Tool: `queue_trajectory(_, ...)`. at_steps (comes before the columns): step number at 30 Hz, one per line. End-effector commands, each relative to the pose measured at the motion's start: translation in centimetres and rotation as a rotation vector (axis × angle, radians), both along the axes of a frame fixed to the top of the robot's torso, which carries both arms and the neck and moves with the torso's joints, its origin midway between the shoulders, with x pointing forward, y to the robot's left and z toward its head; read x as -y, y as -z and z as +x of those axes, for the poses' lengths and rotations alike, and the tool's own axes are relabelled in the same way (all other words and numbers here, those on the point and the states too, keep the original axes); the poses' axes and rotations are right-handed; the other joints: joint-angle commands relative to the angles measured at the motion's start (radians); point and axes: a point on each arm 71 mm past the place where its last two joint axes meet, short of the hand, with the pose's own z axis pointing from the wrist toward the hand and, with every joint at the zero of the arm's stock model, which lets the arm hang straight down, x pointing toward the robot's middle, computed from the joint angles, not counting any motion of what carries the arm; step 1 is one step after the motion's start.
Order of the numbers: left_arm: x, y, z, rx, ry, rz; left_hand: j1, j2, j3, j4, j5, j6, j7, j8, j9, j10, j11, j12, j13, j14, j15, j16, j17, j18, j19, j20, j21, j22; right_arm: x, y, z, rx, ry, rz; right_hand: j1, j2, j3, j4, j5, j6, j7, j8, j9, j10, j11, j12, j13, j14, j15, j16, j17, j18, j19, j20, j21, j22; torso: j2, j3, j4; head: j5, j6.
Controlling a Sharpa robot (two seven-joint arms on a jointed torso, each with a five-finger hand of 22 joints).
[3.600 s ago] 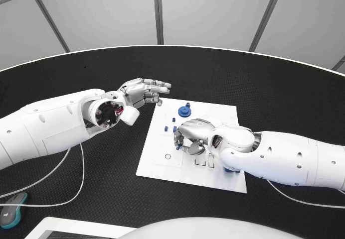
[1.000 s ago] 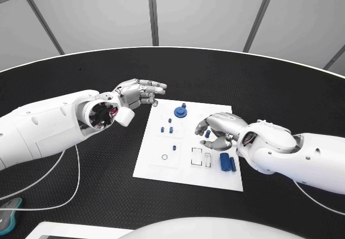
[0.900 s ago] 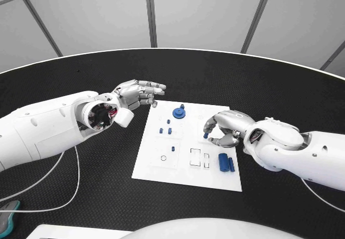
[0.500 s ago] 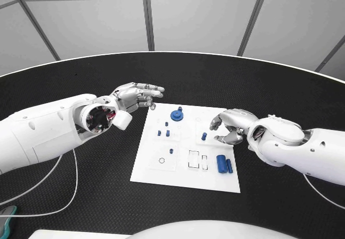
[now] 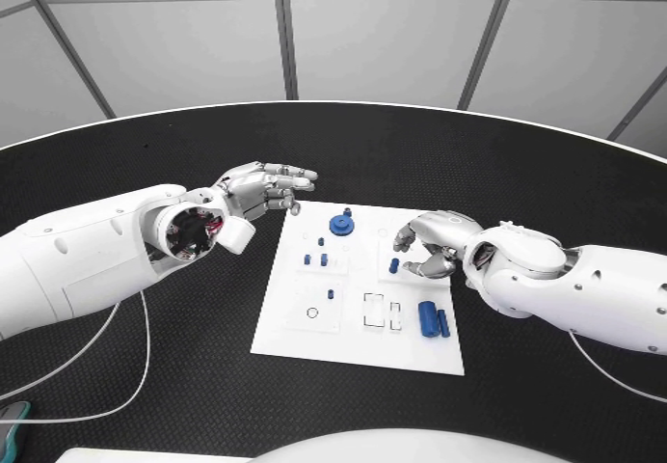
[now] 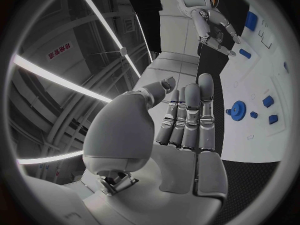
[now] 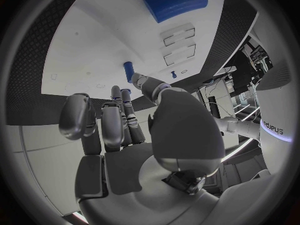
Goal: Assemble the parts on the task board
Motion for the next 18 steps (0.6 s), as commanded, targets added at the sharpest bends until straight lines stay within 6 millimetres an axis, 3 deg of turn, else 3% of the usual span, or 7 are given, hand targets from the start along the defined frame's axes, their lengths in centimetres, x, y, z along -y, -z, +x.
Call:
queue_trajectory(1, 0.0, 0.0, 0.0, 0.0, 0.001, 0.0, 0.001, 0.009, -0.005, 0.002, -0.002, 0.003, 0.004, -0.006, 0.002, -0.007, 0.001, -0.006, 0.002, -0.003, 0.0, -0.006, -0.002, 0.007, -0.001, 0.005, -0.006, -0.001, -0.5, 0.2, 0.2, -0.014, -0.006, -0.012, 0.007, 0.001, -0.001, 0.002, -0.005, -0.008, -0.001, -0.006, -0.002, 0.014, -0.001, 0.009, -0.002, 0.024, 0.002, -0.001, 0.0, 0.009, 0.002, -0.001, -0.001, 0.001, 0.001, 0.0013, 0.0004, 0.0, -0.001)
queue_trajectory(5, 0.0, 0.0, 0.0, 0.0, 0.0, 0.0, 0.001, 0.009, -0.005, 0.002, -0.002, 0.003, 0.004, -0.006, 0.002, -0.007, 0.001, -0.006, 0.002, -0.003, 0.0, -0.006, -0.002, 0.007, -0.001, 0.005, -0.006, -0.001, -0.9, 0.5, 0.4, -0.034, -0.012, -0.029, 0.007, 0.003, 0.001, 0.005, -0.004, -0.01, 0.0, -0.008, -0.001, 0.029, -0.004, 0.018, -0.002, 0.025, -0.001, 0.0, 0.001, 0.009, 0.003, -0.003, 0.0, 0.002, 0.0, 0.0014, 0.001, -0.001, -0.003)
queue_trajectory(11, -0.1, 0.0, 0.0, 0.0, -0.001, 0.001, 0.001, 0.009, -0.005, 0.002, -0.002, 0.003, 0.004, -0.006, 0.002, -0.007, 0.001, -0.006, 0.002, -0.003, 0.0, -0.006, -0.002, 0.007, -0.001, 0.005, -0.006, -0.001, -1.4, 0.9, 0.5, -0.053, -0.021, -0.045, 0.009, 0.007, 0.008, 0.006, -0.003, -0.001, 0.004, -0.006, 0.001, 0.049, -0.01, 0.029, -0.003, 0.026, -0.006, 0.002, 0.003, 0.009, 0.005, -0.006, 0.002, 0.004, 0.0, 0.003, -0.0034, 0.002, -0.005)
queue_trajectory(18, 0.0, 0.0, 0.0, -0.001, 0.002, 0.0, 0.001, 0.009, -0.005, 0.002, -0.002, 0.003, 0.004, -0.006, 0.002, -0.007, 0.001, -0.006, 0.002, -0.003, 0.0, -0.006, -0.002, 0.007, -0.001, 0.005, -0.006, -0.001, -1.9, 1.0, 0.6, -0.057, -0.03, -0.047, 0.011, 0.014, 0.016, 0.008, -0.001, 0.014, 0.012, 0.001, 0.006, 0.072, -0.018, 0.041, -0.003, 0.027, -0.013, 0.005, 0.007, 0.008, 0.008, -0.012, 0.007, 0.007, -0.001, 0.0022, -0.0002, -0.002, -0.005)
